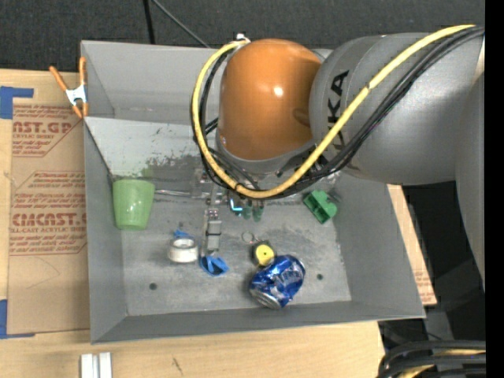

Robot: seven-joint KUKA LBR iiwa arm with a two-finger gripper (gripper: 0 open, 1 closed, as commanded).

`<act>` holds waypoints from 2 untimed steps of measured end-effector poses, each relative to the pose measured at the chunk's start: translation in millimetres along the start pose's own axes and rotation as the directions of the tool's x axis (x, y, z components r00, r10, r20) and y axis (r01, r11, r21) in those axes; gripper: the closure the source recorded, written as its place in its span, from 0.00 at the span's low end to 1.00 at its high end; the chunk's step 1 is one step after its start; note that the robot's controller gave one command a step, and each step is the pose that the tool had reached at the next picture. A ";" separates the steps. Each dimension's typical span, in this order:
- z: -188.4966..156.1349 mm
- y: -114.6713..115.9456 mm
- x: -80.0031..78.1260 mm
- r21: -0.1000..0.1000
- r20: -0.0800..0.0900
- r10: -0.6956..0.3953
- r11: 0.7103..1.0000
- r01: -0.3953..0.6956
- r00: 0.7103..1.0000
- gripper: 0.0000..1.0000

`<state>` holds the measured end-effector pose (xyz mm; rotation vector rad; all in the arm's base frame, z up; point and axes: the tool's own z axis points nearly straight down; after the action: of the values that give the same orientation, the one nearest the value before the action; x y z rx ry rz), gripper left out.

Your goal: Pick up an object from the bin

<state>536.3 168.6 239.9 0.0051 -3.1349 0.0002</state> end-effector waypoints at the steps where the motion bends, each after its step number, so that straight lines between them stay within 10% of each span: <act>1: 120.4 -46.2 55.5 0.002 -0.002 -0.179 0.984 0.179 0.984 0.00; 2: 171.5 -60.8 -6.3 -0.001 0.006 0.241 0.971 -0.241 0.971 0.00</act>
Offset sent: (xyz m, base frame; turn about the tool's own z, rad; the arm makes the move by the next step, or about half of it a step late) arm -0.0534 -0.0454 -0.1156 -0.1808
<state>541.7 107.8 68.3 -0.3757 -3.1187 0.0003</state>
